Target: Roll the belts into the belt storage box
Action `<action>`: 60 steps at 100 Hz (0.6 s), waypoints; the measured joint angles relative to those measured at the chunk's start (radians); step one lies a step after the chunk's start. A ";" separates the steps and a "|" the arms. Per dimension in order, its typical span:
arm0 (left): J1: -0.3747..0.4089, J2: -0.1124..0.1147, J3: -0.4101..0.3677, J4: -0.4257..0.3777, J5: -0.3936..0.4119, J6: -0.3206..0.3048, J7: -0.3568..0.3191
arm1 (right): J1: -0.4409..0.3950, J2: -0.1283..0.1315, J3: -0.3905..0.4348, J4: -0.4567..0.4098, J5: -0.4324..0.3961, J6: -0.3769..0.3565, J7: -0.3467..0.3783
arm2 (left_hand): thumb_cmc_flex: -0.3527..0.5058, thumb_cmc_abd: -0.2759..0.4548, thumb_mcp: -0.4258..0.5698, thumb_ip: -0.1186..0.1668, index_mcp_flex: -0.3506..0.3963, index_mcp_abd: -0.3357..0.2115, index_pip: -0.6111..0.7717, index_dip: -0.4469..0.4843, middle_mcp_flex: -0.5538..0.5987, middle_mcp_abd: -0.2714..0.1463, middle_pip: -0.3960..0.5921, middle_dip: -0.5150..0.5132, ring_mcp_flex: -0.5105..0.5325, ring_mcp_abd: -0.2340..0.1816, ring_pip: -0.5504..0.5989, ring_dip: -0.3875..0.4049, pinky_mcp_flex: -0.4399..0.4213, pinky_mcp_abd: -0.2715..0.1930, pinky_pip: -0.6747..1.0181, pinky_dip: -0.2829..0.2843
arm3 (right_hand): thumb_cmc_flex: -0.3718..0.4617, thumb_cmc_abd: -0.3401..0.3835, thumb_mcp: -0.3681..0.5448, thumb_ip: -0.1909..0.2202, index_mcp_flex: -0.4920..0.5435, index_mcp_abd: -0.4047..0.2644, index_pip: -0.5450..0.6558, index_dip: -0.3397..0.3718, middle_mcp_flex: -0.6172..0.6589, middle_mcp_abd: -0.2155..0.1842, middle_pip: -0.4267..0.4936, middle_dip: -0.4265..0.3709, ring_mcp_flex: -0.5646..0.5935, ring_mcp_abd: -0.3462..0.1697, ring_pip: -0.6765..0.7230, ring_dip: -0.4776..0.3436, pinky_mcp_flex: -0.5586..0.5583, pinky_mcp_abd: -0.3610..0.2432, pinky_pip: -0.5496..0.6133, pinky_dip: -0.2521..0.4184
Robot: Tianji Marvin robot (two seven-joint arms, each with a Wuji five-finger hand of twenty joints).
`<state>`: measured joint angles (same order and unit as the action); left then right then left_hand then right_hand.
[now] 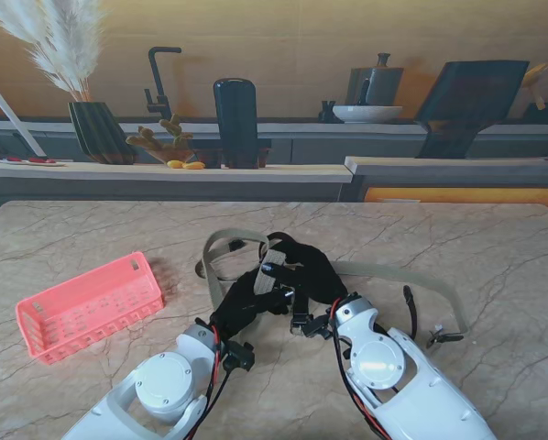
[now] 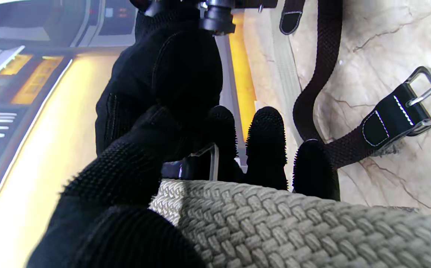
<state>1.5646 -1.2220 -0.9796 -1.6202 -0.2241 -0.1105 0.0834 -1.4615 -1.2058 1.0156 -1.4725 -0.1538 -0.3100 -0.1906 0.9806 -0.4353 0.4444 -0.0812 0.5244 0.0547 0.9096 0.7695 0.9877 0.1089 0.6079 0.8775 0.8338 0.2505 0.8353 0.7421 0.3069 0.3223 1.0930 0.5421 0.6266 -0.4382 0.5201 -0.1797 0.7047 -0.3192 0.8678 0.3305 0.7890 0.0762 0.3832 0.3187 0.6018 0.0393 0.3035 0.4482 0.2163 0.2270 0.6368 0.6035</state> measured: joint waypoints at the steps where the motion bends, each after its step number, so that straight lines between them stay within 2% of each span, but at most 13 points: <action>1: 0.000 0.000 0.000 0.000 0.003 -0.001 -0.003 | 0.000 -0.001 0.000 0.000 0.000 0.001 -0.001 | -0.004 0.000 0.002 0.000 -0.003 0.000 0.013 0.013 0.000 -0.005 0.017 0.004 0.001 0.000 0.010 0.005 0.003 0.000 0.007 0.001 | -0.007 0.000 0.000 0.000 0.000 -0.001 0.000 0.001 0.000 0.000 0.000 0.000 0.000 0.000 0.000 0.000 0.000 0.000 0.000 0.000; 5: -0.001 0.001 -0.001 0.001 0.023 -0.005 -0.009 | 0.000 -0.003 0.000 0.001 -0.004 0.003 -0.004 | -0.041 -0.025 0.004 0.000 -0.016 0.000 0.047 0.064 0.000 -0.018 0.099 0.017 0.034 -0.009 0.063 0.030 0.025 -0.001 0.034 0.009 | -0.010 0.000 0.000 0.000 0.000 -0.003 0.005 0.001 0.000 0.000 0.000 0.000 0.000 0.000 0.000 0.000 0.000 0.000 0.000 0.001; 12: -0.004 0.003 -0.001 0.006 0.052 -0.010 -0.008 | 0.000 -0.004 0.003 0.003 -0.013 0.006 -0.007 | -0.070 -0.055 0.064 0.000 -0.017 0.000 0.109 0.129 0.027 -0.033 0.231 0.022 0.097 -0.020 0.144 0.051 0.073 -0.002 0.088 0.025 | -0.011 0.000 -0.010 0.000 0.000 -0.003 0.011 0.001 0.000 0.000 0.004 0.000 0.000 0.000 0.000 0.000 0.000 0.000 0.000 0.007; 20: -0.007 0.003 0.000 0.009 0.054 -0.012 0.001 | -0.003 -0.005 0.009 0.003 -0.022 0.010 -0.007 | -0.108 -0.065 0.133 0.000 -0.001 0.023 0.136 0.153 0.051 -0.033 0.312 0.012 0.162 -0.022 0.199 0.051 0.136 -0.002 0.132 0.035 | -0.011 0.000 -0.010 -0.001 -0.004 0.006 0.011 0.001 0.000 0.005 0.018 0.000 0.000 0.000 0.001 0.000 0.000 0.000 0.000 0.010; 31: -0.009 0.006 -0.007 0.009 0.029 -0.003 -0.046 | -0.020 -0.005 0.035 -0.008 -0.036 0.018 0.000 | -0.132 -0.087 0.190 0.000 0.002 0.048 0.161 0.178 0.075 -0.033 0.373 -0.009 0.215 -0.024 0.233 0.039 0.201 0.002 0.163 0.036 | -0.033 -0.010 -0.001 0.000 -0.098 0.030 0.010 0.004 -0.025 0.025 0.040 0.005 0.000 0.008 0.013 0.009 0.001 0.000 0.000 0.011; 38: -0.013 0.011 -0.012 0.009 0.024 0.006 -0.081 | -0.035 -0.003 0.056 -0.019 -0.046 0.022 0.010 | -0.142 -0.087 0.212 0.000 0.003 0.048 0.173 0.216 0.088 -0.033 0.411 -0.003 0.242 -0.026 0.243 0.027 0.228 0.010 0.173 0.036 | -0.078 -0.012 0.077 0.004 -0.124 0.079 -0.109 0.060 -0.040 0.036 0.042 0.015 0.000 0.015 0.014 0.012 0.001 -0.001 0.000 0.023; 44: -0.017 0.017 -0.013 0.009 0.015 0.012 -0.101 | -0.045 0.002 0.070 -0.027 -0.051 0.022 0.017 | -0.143 -0.087 0.212 0.000 0.004 0.048 0.181 0.252 0.089 -0.033 0.438 0.019 0.253 -0.026 0.257 0.026 0.245 0.025 0.186 0.036 | -0.135 -0.010 0.126 0.057 -0.141 0.128 -0.198 0.115 -0.058 0.045 0.043 0.016 -0.011 0.020 0.026 0.019 0.001 -0.001 -0.001 0.032; 52: -0.019 0.020 -0.015 0.009 -0.019 0.026 -0.111 | -0.056 0.010 0.085 -0.036 -0.058 0.021 0.021 | -0.142 -0.086 0.212 0.000 0.004 0.048 0.183 0.291 0.089 -0.031 0.439 0.038 0.253 -0.026 0.259 0.024 0.255 0.042 0.194 0.033 | -0.156 -0.008 0.137 0.057 -0.166 0.159 -0.245 0.132 -0.066 0.047 0.042 0.016 -0.011 0.025 0.026 0.022 0.001 -0.001 -0.001 0.034; 60: -0.020 0.024 -0.023 0.009 -0.069 0.040 -0.160 | -0.066 0.014 0.105 -0.045 -0.066 0.020 0.024 | -0.116 -0.083 0.186 0.000 -0.015 0.048 0.183 0.327 0.088 -0.029 0.439 0.053 0.253 -0.026 0.257 0.017 0.255 0.049 0.194 0.026 | -0.156 0.002 0.135 0.058 -0.189 0.169 -0.280 0.146 -0.066 0.048 0.042 0.016 -0.011 0.026 0.026 0.022 0.001 -0.001 -0.001 0.035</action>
<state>1.5449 -1.1982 -1.0025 -1.6114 -0.2929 -0.0702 -0.0764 -1.5278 -1.1915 1.1205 -1.5173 -0.2198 -0.2903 -0.1665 0.8643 -0.5188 0.6306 -0.0807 0.5090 0.1030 1.0926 1.0965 1.0760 0.0801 1.0464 0.9300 1.0872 0.2246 1.0921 0.7587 0.5622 0.3717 1.2872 0.5679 0.4707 -0.4365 0.6552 -0.1213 0.5161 -0.1501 0.5882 0.4763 0.7228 0.1242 0.4252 0.3345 0.5903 0.0649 0.3294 0.4705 0.2170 0.2265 0.6361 0.6381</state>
